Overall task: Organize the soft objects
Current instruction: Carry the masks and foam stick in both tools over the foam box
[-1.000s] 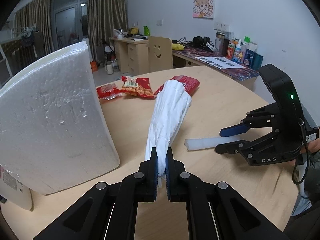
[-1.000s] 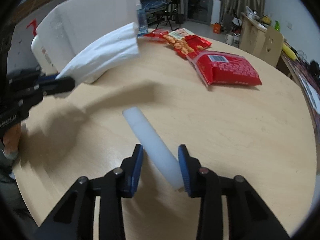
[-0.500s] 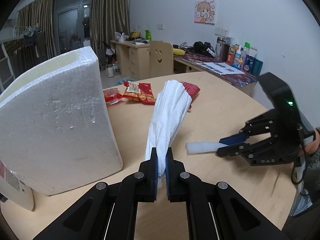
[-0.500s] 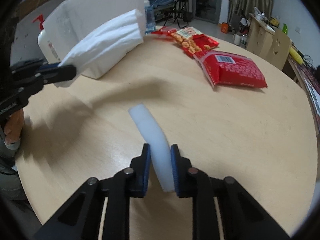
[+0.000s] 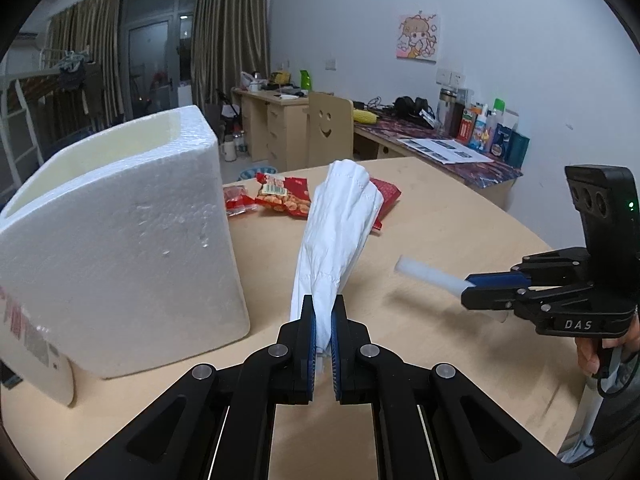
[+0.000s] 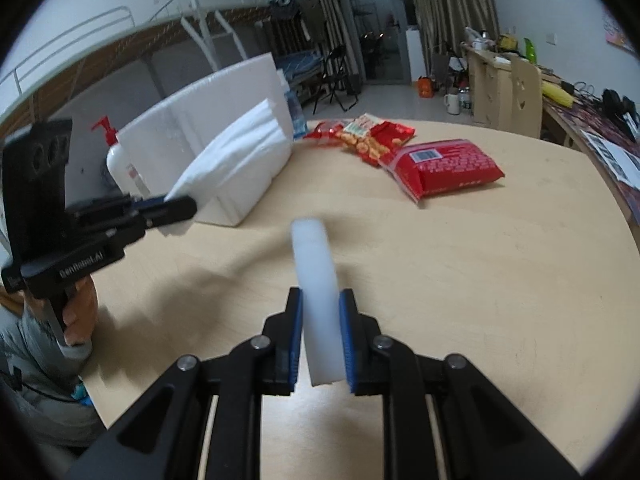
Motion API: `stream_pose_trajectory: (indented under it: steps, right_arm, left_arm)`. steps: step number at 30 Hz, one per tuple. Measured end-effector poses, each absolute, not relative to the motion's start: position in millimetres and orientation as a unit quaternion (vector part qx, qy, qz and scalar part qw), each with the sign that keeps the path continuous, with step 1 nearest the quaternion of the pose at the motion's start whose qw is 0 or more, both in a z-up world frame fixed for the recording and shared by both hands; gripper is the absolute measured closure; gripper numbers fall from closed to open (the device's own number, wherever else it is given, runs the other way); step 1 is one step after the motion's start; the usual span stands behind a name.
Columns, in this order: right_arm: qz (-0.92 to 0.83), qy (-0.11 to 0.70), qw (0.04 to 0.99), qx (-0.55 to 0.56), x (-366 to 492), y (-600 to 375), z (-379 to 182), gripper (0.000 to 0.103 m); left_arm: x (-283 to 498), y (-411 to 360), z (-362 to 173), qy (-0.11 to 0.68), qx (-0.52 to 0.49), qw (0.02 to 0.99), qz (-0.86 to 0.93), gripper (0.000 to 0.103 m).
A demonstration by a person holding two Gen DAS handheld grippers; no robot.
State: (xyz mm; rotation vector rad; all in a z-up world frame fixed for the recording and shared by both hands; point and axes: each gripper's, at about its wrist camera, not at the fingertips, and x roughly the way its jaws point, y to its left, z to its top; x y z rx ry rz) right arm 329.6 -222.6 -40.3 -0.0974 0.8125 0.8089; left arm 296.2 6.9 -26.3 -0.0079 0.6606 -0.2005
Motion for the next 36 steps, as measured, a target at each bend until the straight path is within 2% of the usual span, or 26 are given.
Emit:
stream_pose_trajectory:
  steps: [14, 24, 36]
  right_arm:
    - [0.374, 0.321, 0.870, -0.025, 284, -233, -21, 0.082]
    - [0.374, 0.270, 0.886, 0.040, 265, -238, -14, 0.082]
    - [0.365, 0.239, 0.898, 0.047, 246, -219, -2, 0.082]
  left_arm:
    - [228, 18, -2, 0.295, -0.042, 0.953, -0.045, 0.097]
    - [182, 32, 17, 0.250, -0.042, 0.967, 0.012, 0.097]
    - [165, 51, 24, 0.243, -0.044, 0.969, 0.009, 0.097]
